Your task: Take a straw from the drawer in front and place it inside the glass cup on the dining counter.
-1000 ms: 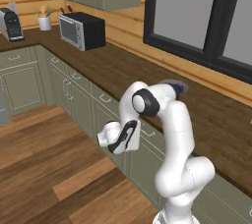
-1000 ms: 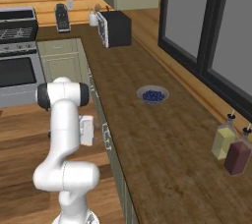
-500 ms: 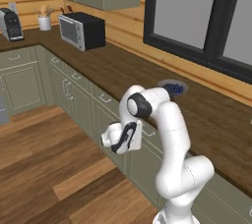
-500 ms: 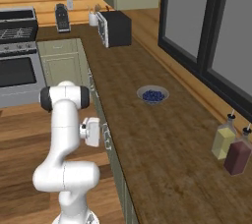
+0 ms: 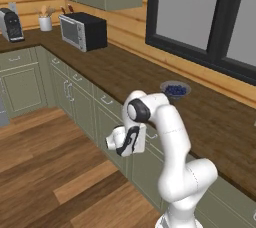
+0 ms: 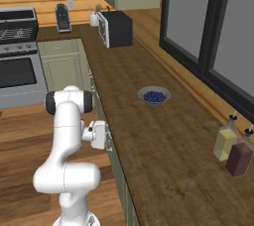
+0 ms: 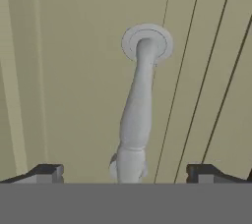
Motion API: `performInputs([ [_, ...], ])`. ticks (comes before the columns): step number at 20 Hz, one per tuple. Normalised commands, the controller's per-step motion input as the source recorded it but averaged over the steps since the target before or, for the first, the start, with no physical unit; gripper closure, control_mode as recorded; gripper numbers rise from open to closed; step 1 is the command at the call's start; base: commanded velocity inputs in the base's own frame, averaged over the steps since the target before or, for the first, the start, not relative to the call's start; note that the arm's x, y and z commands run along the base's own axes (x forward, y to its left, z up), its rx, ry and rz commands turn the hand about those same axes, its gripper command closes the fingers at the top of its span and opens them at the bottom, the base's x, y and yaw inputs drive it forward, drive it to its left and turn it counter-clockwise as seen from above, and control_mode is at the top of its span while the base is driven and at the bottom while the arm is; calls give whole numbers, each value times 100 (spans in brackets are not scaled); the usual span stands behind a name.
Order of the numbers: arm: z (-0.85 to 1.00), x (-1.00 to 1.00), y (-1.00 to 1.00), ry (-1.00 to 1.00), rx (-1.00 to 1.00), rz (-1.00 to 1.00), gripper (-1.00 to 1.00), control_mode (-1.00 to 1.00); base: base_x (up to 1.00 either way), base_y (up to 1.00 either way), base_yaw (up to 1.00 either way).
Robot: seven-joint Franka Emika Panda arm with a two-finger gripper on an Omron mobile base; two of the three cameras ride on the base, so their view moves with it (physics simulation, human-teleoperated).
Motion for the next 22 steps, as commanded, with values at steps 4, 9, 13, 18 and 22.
performInputs([
  [4,-30,39,0,0,0,0,-100,-100,0,0,0],
  [9,-32,31,0,0,0,0,-100,-100,0,0,0],
  [13,-31,2,0,0,0,0,-100,-100,0,0,0],
  [18,-19,-4,0,0,0,0,100,-100,0,0,0],
  [22,-5,-26,0,0,0,0,100,-100,0,0,0],
])
